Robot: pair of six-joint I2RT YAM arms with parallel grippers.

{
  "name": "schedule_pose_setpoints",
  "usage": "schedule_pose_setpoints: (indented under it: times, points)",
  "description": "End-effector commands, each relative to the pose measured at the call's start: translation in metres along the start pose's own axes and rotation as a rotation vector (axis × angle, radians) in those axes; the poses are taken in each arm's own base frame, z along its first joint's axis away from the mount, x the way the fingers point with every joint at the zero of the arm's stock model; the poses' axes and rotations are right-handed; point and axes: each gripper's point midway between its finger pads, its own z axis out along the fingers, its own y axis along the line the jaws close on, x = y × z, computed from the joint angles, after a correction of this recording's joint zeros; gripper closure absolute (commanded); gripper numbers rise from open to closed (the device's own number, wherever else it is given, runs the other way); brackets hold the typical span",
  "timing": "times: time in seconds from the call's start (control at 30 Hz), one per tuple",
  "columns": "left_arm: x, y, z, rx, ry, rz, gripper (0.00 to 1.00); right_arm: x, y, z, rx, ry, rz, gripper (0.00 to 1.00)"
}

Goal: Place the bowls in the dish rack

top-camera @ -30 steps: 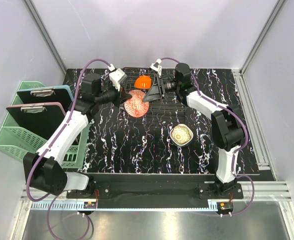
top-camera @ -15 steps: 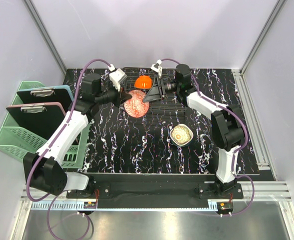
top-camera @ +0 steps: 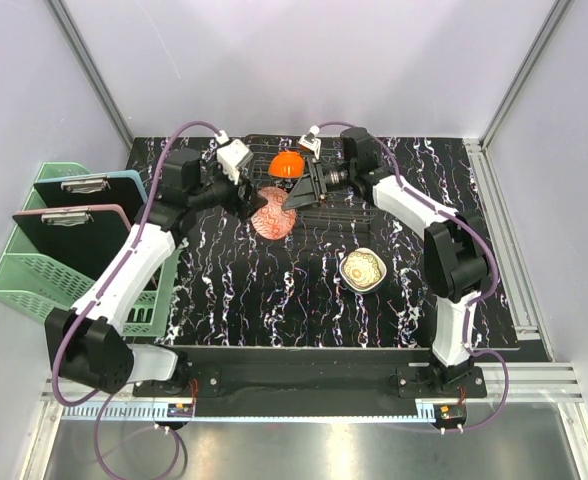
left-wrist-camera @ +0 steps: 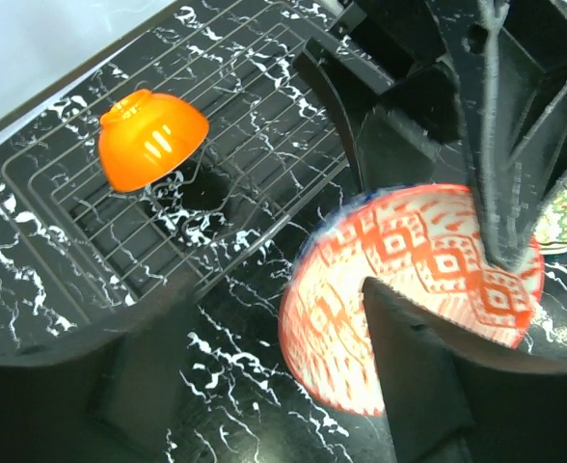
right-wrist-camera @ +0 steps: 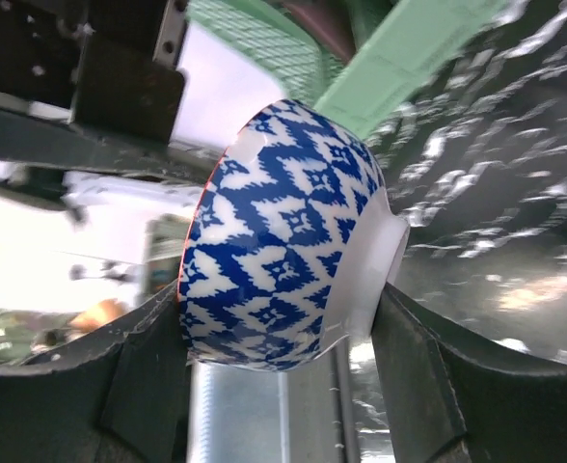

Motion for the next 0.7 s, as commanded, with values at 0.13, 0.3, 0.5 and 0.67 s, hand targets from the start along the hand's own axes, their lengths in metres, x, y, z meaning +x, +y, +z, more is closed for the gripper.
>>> schedule_pose_setpoints:
  times: [0.13, 0.3, 0.5, 0.67]
  points:
    - [0.014, 0.035, -0.04, -0.113, -0.01, -0.036, 0.01, -0.044, 0.008, -0.03, 0.389, -0.037, -0.316, 1.0]
    - [0.046, 0.046, -0.053, -0.131, 0.042, -0.091, 0.01, -0.071, -0.008, -0.058, 0.64, -0.035, -0.5, 1.0]
    - [0.079, 0.041, -0.058, -0.125, 0.092, -0.124, 0.01, -0.102, -0.038, -0.096, 0.938, 0.039, -0.684, 1.0]
    - [0.091, 0.038, -0.063, -0.126, 0.102, -0.139, 0.01, -0.119, -0.051, -0.112, 1.057, 0.108, -0.804, 1.0]
